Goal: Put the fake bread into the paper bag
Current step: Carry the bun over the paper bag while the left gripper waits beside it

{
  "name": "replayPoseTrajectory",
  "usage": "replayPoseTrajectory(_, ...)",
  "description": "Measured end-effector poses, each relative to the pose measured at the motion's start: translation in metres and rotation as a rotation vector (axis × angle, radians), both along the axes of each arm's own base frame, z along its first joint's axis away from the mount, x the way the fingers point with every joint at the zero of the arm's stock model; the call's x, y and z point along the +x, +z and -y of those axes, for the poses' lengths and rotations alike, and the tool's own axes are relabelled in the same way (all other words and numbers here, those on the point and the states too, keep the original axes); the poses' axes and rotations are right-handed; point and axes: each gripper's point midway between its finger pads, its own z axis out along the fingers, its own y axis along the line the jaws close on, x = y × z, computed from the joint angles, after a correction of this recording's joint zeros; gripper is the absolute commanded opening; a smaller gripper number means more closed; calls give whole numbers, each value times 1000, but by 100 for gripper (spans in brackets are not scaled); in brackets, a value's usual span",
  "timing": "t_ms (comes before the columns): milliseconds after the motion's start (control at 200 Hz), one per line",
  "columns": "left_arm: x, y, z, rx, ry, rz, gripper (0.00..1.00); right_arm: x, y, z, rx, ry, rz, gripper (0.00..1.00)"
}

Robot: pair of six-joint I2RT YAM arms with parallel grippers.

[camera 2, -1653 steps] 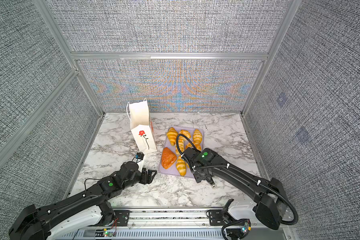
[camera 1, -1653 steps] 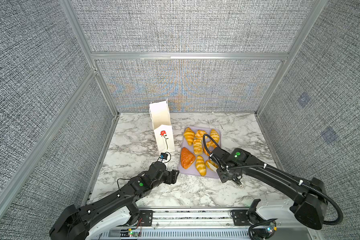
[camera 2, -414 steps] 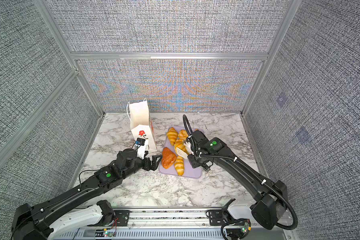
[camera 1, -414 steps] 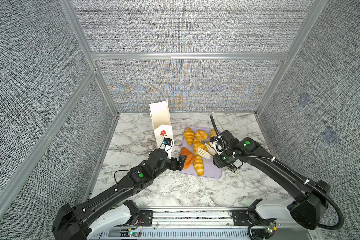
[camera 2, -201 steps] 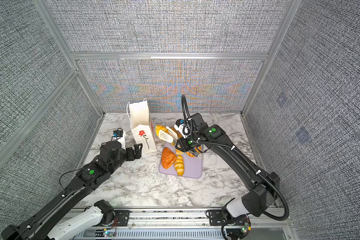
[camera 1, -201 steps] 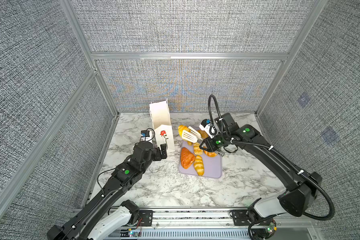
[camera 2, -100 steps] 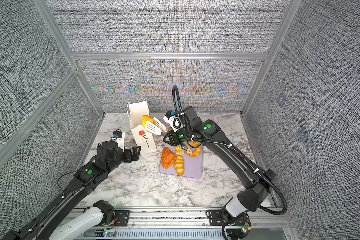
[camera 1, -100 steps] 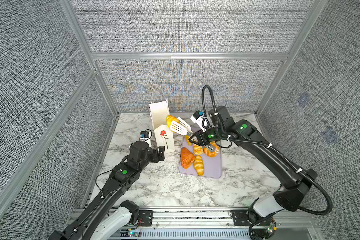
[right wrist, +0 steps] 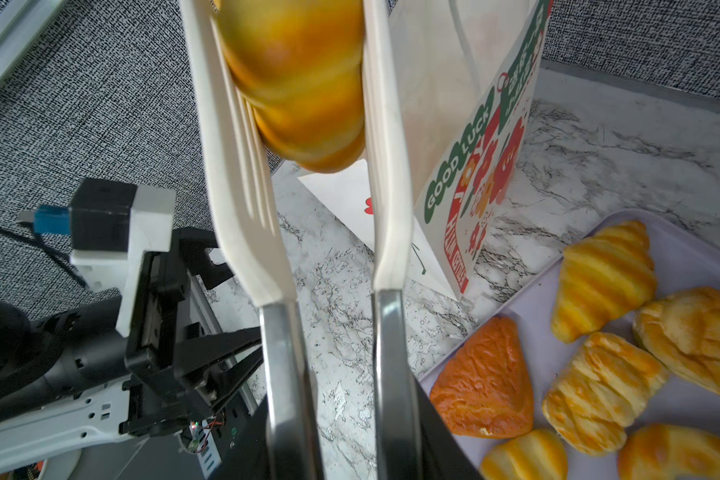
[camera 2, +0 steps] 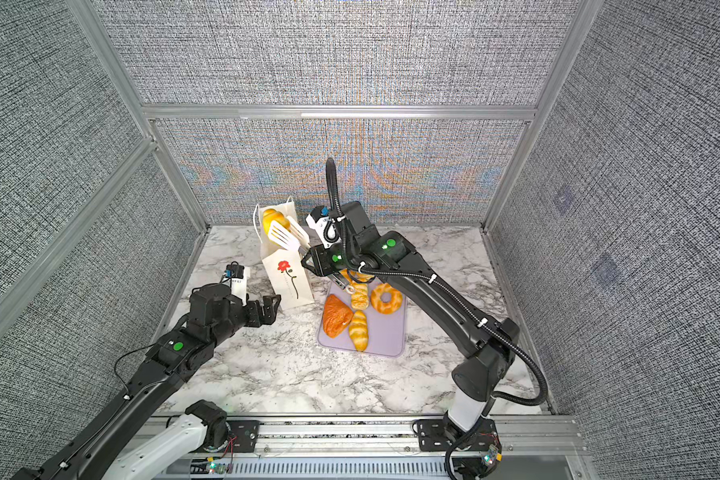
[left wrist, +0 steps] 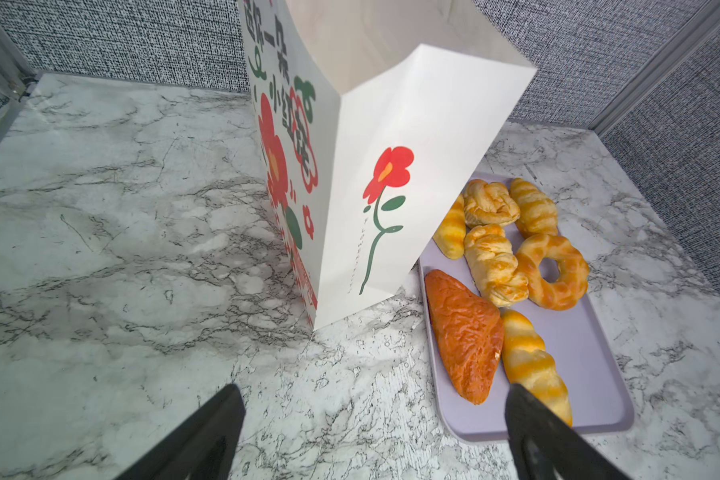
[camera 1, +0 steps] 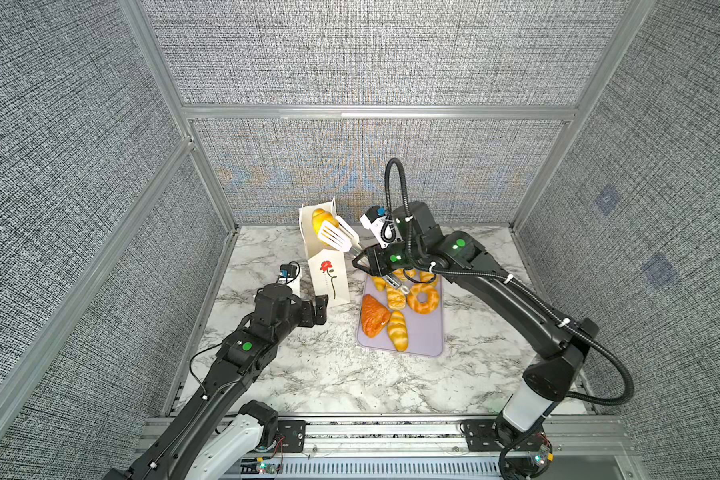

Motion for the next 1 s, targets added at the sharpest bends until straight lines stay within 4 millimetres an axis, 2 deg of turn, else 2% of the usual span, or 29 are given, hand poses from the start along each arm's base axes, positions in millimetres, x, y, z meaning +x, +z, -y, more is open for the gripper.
replayPoseTrajectory(250, -1, -2, -1, 9, -8, -1, 99, 22, -7, -13, -7, -43, 6, 40)
replayPoseTrajectory(430, -1, -4, -1, 17, -11, -7, 99, 34, -15, -15, -37, -78, 13, 40)
replayPoseTrajectory(730, -3, 1, -1, 8, -15, 16, 99, 43, -24, -13, -107, -108, 30, 48)
replayPoseTrajectory(996, -9, -1, 8, -25, -73, 13, 99, 45, -31, -6, -162, -120, 37, 57)
